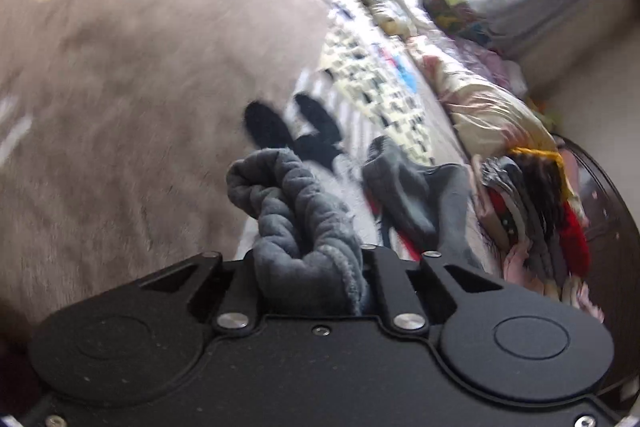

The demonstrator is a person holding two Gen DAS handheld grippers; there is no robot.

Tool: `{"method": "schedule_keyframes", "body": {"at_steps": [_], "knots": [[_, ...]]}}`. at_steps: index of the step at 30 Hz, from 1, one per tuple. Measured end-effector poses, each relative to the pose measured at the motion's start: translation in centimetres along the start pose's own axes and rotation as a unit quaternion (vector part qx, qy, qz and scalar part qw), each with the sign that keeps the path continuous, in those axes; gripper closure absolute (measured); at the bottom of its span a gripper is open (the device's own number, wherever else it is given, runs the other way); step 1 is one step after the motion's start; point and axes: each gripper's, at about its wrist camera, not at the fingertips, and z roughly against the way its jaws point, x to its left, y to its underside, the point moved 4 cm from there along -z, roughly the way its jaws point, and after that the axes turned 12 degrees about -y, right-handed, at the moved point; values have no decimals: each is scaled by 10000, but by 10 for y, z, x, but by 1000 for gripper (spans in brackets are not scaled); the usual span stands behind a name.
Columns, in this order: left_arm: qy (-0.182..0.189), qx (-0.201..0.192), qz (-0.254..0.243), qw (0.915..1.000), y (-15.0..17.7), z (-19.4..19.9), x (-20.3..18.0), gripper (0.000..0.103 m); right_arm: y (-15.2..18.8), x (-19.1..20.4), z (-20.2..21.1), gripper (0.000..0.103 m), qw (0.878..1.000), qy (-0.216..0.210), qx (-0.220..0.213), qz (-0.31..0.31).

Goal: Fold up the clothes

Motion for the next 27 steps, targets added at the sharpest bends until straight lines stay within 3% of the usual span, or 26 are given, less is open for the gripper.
{"method": "schedule_keyframes", "body": {"at_steps": [2,4,5,6,7,8,9,10,14,17,23,25,27], "knots": [[260,-517,-584,9966,-14,17,-17,95,-5,-9,15,32,9988,-135,-323,-340],[542,-939,-940,9896,-27,32,-27,95,-9,-22,31,29,9955,-213,-641,-667],[512,-1005,-1082,9877,-29,30,-27,88,-10,-28,36,28,9934,-228,-770,-813],[37,-891,-1262,9880,-28,19,-20,81,-10,-34,41,28,9912,-222,-888,-954],[-447,-771,-1438,9856,-28,9,-13,43,-9,-40,45,28,9889,-188,-994,-1088],[-1383,-457,-1585,9766,-26,-8,0,29,-7,-46,48,27,9864,-121,-1079,-1236],[-2246,-259,-1797,9574,-22,-18,13,31,-4,-52,51,27,9835,-40,-1156,-1394],[-2539,-313,-1915,9476,-17,-19,22,32,0,-59,54,27,9802,49,-1218,-1558],[-1961,-395,-1176,9727,-11,-5,38,32,28,-92,59,27,9602,374,-1418,-2376],[-1908,-427,-1160,9738,-15,-8,17,32,51,-122,54,27,9375,566,-1511,-3082],[-438,-61,-627,9971,-29,-19,-47,32,85,-185,36,27,8713,636,-1939,-4462],[36,219,-310,9993,-34,-36,-68,32,91,-198,29,27,8574,741,-2005,-4682],[467,493,4,9977,-41,-55,-90,32,94,-209,21,27,8516,903,-1963,-4775]]}}
